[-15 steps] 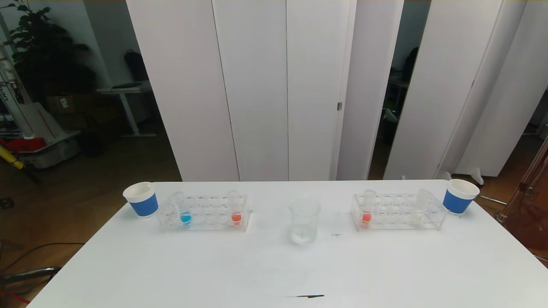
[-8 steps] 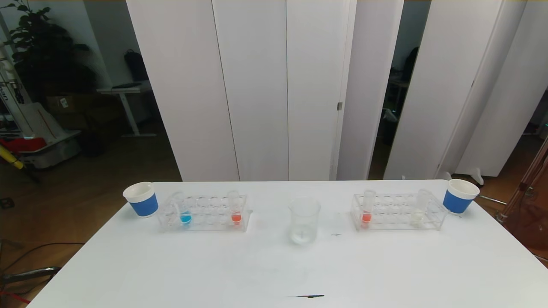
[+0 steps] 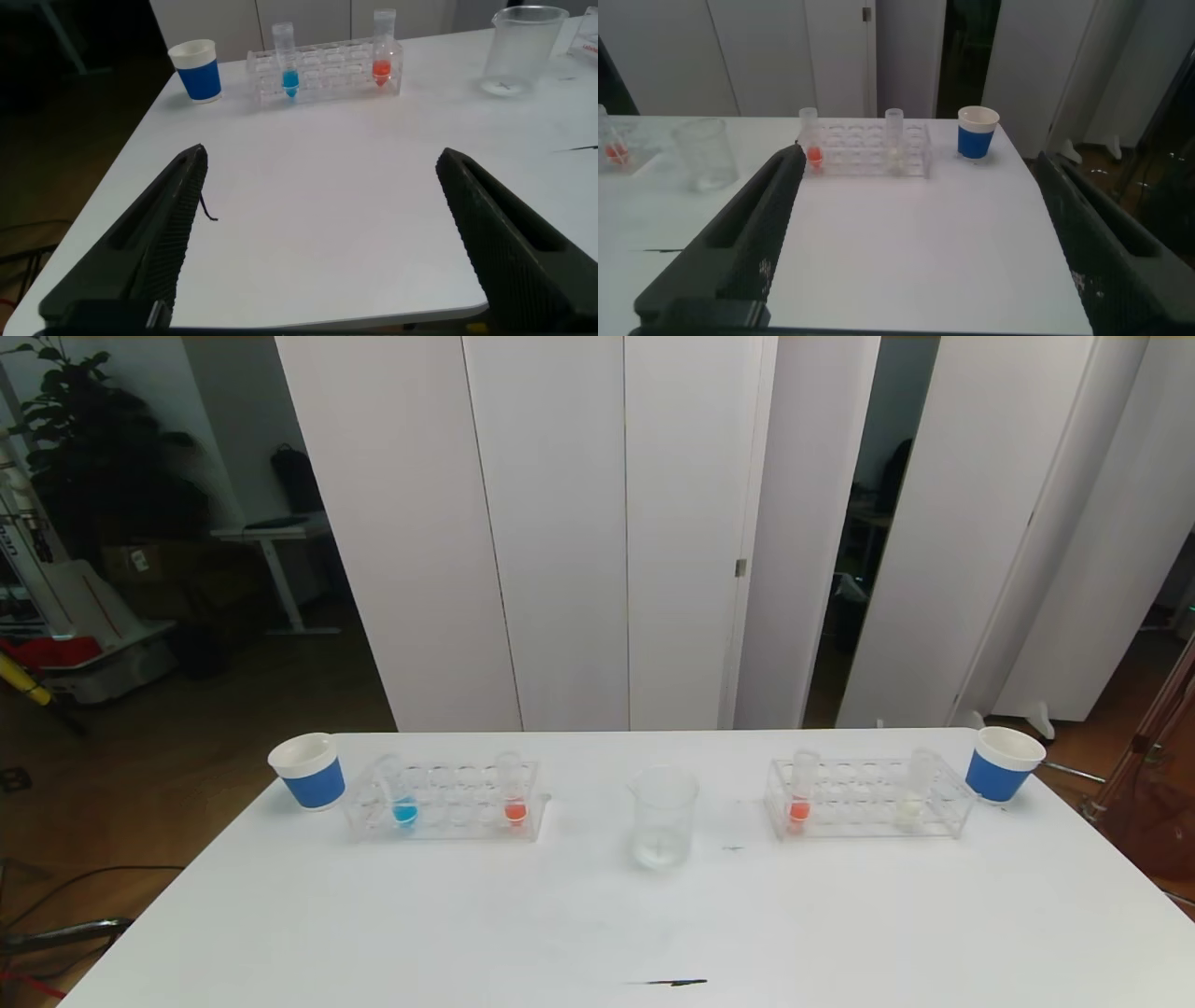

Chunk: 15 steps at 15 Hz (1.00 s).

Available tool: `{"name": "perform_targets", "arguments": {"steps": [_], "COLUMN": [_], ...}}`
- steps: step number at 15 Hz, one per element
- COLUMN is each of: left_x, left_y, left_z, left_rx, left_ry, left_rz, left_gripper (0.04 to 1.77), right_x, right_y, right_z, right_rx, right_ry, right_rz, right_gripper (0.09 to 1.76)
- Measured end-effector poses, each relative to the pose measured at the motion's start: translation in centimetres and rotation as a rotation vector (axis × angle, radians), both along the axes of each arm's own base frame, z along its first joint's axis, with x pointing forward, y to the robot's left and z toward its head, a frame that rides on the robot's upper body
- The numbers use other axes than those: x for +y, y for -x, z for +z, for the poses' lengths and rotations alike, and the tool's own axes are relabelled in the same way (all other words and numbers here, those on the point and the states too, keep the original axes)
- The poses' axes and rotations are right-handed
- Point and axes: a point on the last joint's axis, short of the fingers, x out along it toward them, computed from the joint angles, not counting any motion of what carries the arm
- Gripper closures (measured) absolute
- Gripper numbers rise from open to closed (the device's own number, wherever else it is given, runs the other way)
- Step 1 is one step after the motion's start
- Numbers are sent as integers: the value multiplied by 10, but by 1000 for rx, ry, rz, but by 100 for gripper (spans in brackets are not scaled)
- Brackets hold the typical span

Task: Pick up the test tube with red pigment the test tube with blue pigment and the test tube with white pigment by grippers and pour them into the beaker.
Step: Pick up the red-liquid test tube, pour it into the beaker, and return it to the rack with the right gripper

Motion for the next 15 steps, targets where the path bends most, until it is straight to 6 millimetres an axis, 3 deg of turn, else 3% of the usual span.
{"name": "perform_targets", "arguments": {"steps": [3, 6, 11, 15], "left_x": [0, 0, 0, 0], "left_y": [0, 0, 0, 0], "left_z": [0, 0, 0, 0], "left_rx": [0, 0, 0, 0], "left_ry": [0, 0, 0, 0], "left_rz": [0, 0, 1, 0], "left_gripper": [6, 6, 6, 6], "right_x": [0, 1, 11, 26], "right_y": [-26, -66, -136, -193], "right_z": [44, 68, 75, 54], "right_rx": [-34, 1, 66, 146], "right_ry": [0, -2, -4, 5], "right_rz": [6, 28, 86, 142], "right_gripper": [11, 11, 11, 11]}}
